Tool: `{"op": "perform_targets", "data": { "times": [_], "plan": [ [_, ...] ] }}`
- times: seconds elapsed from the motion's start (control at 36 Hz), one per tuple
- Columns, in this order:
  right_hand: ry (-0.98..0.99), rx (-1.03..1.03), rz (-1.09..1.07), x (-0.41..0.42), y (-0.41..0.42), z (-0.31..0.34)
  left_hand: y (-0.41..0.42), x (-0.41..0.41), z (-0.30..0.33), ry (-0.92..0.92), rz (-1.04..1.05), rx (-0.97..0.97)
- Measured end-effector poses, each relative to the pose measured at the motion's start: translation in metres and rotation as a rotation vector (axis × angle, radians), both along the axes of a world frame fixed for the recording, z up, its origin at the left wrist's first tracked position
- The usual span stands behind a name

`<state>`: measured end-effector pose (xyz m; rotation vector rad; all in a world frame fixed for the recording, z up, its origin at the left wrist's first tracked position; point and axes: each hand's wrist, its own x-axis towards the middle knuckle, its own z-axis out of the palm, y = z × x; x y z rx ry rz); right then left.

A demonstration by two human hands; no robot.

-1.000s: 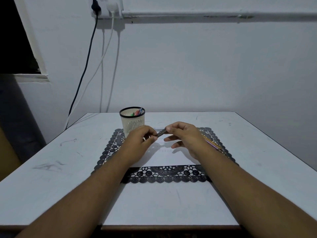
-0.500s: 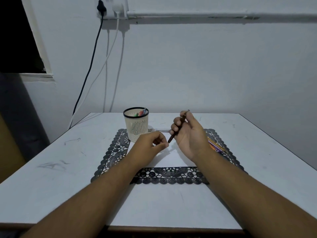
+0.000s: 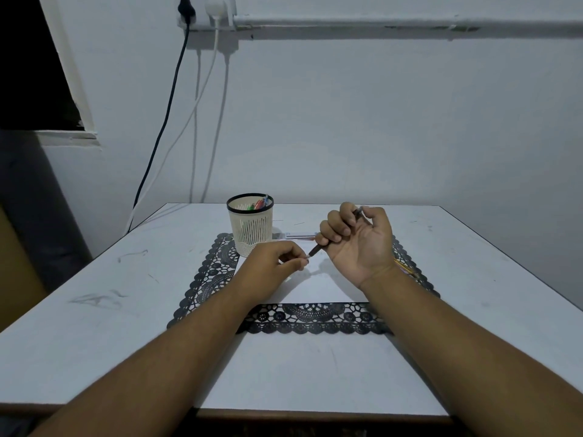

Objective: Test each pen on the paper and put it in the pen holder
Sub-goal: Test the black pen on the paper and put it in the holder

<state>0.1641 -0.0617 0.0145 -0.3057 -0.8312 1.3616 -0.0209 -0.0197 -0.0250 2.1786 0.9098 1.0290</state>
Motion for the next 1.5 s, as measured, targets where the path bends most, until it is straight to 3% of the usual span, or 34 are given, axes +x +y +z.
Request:
{"op": "perform_targets", "data": {
  "times": [1.5],
  "plan": [
    [-0.029,0.051,0.111,0.0066,0.0017,-0.0037,-0.0002,0.0002,-0.0018,-0.021,-0.039,-0.015]
  ]
}}
